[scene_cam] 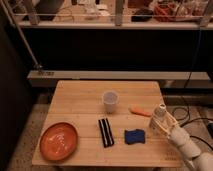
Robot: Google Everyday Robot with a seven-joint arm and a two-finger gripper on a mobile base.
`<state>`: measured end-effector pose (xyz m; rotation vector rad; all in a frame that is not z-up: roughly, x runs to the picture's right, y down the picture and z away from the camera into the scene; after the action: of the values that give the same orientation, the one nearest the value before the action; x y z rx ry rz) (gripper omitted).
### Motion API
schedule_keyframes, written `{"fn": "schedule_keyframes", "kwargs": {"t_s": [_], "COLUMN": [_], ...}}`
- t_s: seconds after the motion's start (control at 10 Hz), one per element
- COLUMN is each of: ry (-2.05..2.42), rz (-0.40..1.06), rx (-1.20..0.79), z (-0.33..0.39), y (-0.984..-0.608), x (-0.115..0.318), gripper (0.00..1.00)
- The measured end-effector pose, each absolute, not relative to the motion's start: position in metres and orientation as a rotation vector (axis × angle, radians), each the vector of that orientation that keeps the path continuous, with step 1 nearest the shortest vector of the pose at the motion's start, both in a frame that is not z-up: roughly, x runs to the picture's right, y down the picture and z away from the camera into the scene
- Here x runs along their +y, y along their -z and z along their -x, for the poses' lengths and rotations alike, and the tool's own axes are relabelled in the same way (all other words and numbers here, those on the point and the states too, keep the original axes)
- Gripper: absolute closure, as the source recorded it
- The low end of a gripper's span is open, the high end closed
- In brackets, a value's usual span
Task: Stand the bottle upright
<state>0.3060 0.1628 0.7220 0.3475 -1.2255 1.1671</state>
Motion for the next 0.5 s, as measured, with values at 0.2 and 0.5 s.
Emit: {"fn": "schedule_keyframes", "kwargs": {"t_s": [0.2, 0.5], "ry": [-1.182, -1.191], "rz": [-0.329, -0.312], "rx": [-1.219, -1.198], "z": [-0.307, -0.311], "y": [-0.731, -0.737], "x": [0.167, 0.172], "gripper": [0.94, 0.94]}}
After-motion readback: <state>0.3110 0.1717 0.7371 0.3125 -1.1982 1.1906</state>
